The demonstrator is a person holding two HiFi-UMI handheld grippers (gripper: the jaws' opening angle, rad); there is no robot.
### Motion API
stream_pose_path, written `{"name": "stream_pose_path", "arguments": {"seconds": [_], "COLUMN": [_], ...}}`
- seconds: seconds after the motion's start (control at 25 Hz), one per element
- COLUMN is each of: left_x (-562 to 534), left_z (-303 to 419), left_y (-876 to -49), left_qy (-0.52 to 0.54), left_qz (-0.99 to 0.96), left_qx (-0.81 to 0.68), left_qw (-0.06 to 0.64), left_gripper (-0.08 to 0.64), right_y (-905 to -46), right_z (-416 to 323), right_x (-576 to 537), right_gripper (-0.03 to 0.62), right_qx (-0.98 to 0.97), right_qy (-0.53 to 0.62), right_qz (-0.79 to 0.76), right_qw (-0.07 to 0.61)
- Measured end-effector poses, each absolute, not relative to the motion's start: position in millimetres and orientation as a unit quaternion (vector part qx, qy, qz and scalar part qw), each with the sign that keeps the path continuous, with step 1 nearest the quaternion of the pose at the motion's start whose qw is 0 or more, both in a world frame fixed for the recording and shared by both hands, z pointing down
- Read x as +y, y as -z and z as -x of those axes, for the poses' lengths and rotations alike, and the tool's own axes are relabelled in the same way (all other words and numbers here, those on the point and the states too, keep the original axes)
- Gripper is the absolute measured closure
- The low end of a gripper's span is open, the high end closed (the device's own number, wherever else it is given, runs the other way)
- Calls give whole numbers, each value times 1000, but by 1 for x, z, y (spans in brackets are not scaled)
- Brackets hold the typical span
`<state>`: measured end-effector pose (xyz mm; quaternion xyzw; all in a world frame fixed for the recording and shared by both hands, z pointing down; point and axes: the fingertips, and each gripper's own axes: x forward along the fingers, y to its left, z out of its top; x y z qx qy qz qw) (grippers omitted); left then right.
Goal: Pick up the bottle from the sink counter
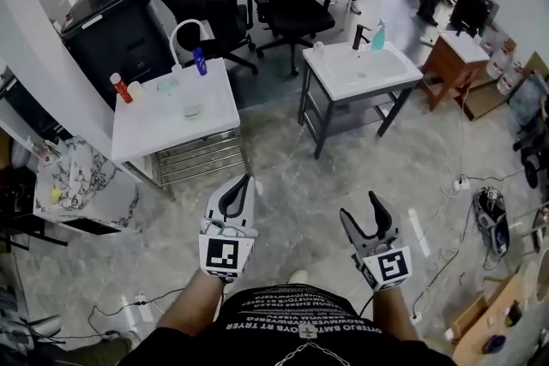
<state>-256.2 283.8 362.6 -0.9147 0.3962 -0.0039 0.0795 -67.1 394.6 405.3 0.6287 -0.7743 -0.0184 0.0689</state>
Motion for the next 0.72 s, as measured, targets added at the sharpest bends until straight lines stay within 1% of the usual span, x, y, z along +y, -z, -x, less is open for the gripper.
{"name": "stream_pose_path", "arguments": {"seconds": [0.2,0.32,0.72], "left_x": [276,277,251], "left_z": [217,206,191], "left_y": [-360,-370,-394], "left_qy": [-4,12,40], "left_qz": [910,910,912], "left_qx": [404,406,402], "left_qw": [93,81,67], "left_gripper": [558,558,558], "right_y": [-405,-408,-424], "right_z": [27,14,8], "right_x": [381,376,348], "right_gripper": [318,316,311], "right_qx": [-782,-786,-793], "right_qy": [23,19,3], "right_qz": [-620,-614,-606], "right_qw": [65,69,66]}}
